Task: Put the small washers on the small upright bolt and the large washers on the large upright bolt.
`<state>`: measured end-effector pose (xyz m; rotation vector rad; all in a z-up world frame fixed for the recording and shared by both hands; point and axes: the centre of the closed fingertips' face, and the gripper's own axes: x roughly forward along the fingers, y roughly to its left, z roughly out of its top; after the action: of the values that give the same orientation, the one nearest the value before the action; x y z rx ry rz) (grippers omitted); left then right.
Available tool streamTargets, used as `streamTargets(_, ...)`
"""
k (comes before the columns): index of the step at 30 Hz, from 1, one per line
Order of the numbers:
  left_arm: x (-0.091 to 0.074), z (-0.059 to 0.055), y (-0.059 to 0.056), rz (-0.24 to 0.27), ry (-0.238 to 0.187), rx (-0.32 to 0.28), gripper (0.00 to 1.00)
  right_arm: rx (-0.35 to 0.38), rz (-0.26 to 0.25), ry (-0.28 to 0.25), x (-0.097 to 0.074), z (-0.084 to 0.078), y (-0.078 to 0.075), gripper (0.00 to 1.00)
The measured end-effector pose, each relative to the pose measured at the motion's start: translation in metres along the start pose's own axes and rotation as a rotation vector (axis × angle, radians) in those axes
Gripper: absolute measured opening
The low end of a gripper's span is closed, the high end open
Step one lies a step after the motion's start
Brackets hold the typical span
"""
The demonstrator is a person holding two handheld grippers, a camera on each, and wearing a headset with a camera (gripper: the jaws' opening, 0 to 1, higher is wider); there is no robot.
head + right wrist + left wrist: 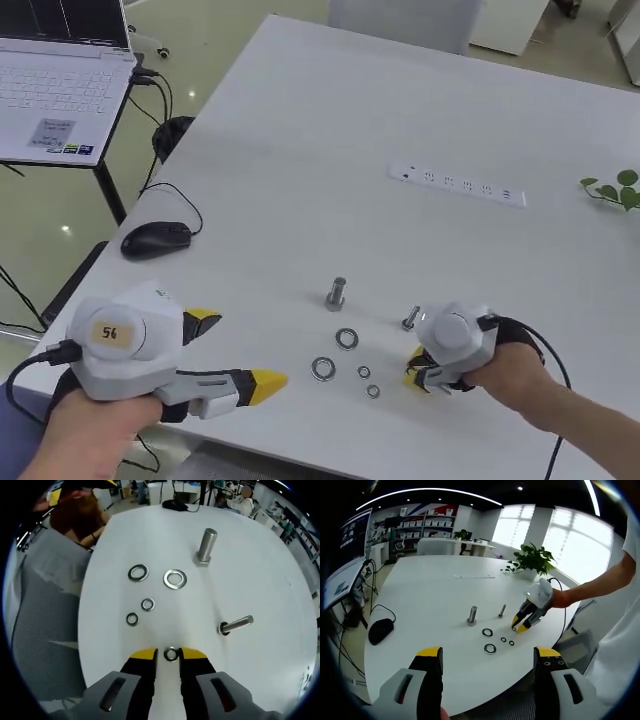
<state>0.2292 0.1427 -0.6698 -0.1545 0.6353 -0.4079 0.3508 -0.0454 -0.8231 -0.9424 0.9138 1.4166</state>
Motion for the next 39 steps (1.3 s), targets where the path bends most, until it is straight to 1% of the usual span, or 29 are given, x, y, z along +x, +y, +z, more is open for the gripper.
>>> streamTargets(3,0.001,0.001,-0.001,-0.003,0.001,0.003,0.74,-0.006,-0.002,0.001,-0.002,-0.004,0.000,0.21)
streamTargets(8,0.003,0.002,-0.002,-0.006,0.000,0.005,0.73,-0.022,-0.007,-0.008,-0.002,-0.005,-0.001,0.20)
streamTargets(10,0.004,0.003,-0.003,-0.010,0.000,0.007,0.73,-0.018,-0.007,-0.002,-0.002,-0.004,-0.001,0.20)
streamTargets(11,0.005,0.003,-0.003,-0.011,0.000,0.007,0.73,-0.023,-0.010,0.003,-0.002,-0.004,-0.001,0.20)
streamTargets(12,0.005,0.003,-0.004,-0.012,0.000,0.008,0.73,-0.053,-0.010,0.015,-0.002,-0.005,0.000,0.20)
streamTargets(16,0.007,0.004,-0.006,-0.018,0.000,0.011,0.73,-0.060,-0.008,0.038,-0.001,-0.004,0.001,0.19)
streamTargets(18,0.008,0.005,-0.007,-0.020,-0.002,0.013,0.73,-0.071,-0.013,0.048,-0.001,-0.004,0.001,0.16)
streamTargets(19,0.008,0.005,-0.008,-0.021,-0.003,0.013,0.73,-0.088,-0.017,0.055,-0.001,-0.005,0.001,0.15)
streamTargets(21,0.008,0.006,-0.009,-0.022,-0.006,0.013,0.73,-0.078,-0.018,0.063,-0.001,-0.005,0.001,0.15)
streamTargets(22,0.009,0.006,-0.009,-0.023,-0.007,0.012,0.73,-0.079,-0.016,0.063,-0.001,-0.005,0.001,0.09)
streamTargets(23,0.008,0.006,-0.009,-0.023,-0.007,0.013,0.73,-0.108,-0.082,0.087,-0.002,-0.008,-0.010,0.03)
streamTargets(24,0.008,0.005,-0.010,-0.023,-0.006,0.013,0.73,-0.110,-0.052,0.068,0.000,-0.005,-0.005,0.03)
streamTargets(26,0.006,0.005,-0.010,-0.020,-0.006,0.015,0.73,-0.083,-0.041,0.078,-0.002,-0.007,-0.004,0.04)
streamTargets(27,0.005,0.004,-0.009,-0.018,-0.006,0.013,0.73,-0.080,-0.038,0.075,-0.002,-0.007,-0.005,0.04)
streamTargets(29,0.002,0.002,-0.006,-0.014,-0.005,0.010,0.73,-0.032,-0.021,0.070,-0.002,-0.006,-0.003,0.05)
streamTargets(30,0.001,0.002,-0.006,-0.011,-0.004,0.010,0.73,-0.020,-0.015,0.060,-0.002,-0.005,-0.003,0.06)
streamTargets(33,-0.001,0.001,-0.004,-0.006,-0.005,0.004,0.73,-0.011,-0.007,0.038,0.000,-0.001,0.000,0.10)
streamTargets(34,-0.001,0.000,-0.003,-0.005,-0.005,0.004,0.73,-0.001,-0.003,0.023,0.001,0.002,0.001,0.12)
streamTargets(37,0.000,-0.001,-0.004,-0.007,-0.002,0.006,0.73,-0.005,-0.001,0.004,0.005,0.011,0.002,0.13)
streamTargets(39,0.001,-0.001,-0.004,-0.009,0.000,0.008,0.73,-0.007,0.000,0.001,0.007,0.017,0.001,0.14)
